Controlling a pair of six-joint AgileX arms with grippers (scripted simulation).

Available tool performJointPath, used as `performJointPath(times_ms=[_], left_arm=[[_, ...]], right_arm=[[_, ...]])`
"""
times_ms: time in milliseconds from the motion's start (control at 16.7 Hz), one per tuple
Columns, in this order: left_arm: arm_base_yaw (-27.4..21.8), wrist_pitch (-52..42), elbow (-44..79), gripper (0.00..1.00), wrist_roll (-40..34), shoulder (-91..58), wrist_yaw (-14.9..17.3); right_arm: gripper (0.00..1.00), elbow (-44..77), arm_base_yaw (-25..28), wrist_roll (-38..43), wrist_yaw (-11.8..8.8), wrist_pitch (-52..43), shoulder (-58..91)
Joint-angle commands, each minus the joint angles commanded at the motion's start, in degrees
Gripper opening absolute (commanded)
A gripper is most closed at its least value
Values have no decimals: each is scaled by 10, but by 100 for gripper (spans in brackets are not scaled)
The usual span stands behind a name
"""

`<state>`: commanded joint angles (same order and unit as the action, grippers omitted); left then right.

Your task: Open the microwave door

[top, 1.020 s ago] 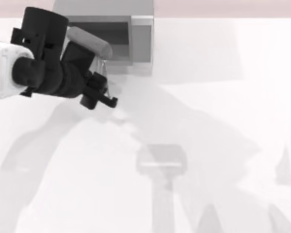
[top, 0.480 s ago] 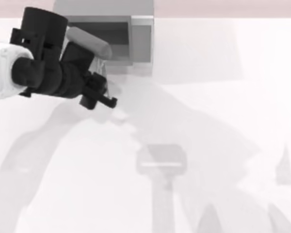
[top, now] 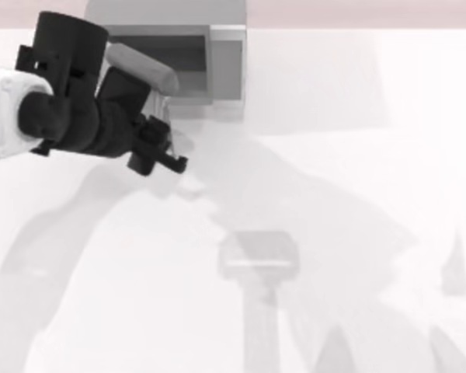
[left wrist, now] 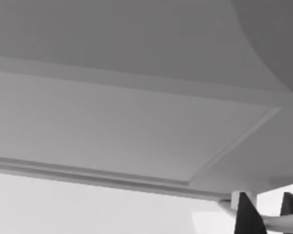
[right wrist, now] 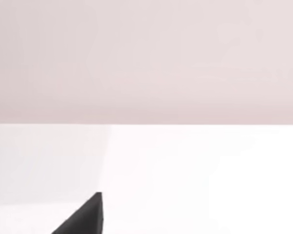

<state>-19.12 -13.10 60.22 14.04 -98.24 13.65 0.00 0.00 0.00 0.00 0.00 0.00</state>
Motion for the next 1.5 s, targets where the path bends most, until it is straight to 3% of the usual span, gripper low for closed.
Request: performJointPath(times_ms=[360, 840, 1500], left_arm=[[-3, -1, 0, 0, -1, 0, 5], [27, -19, -9, 0, 61, 10, 46], [27, -19, -9, 0, 61, 10, 46]], right_arm=[[100, 0, 0, 0, 0, 0, 0], [100, 0, 0, 0, 0, 0, 0], [100, 0, 0, 0, 0, 0, 0]])
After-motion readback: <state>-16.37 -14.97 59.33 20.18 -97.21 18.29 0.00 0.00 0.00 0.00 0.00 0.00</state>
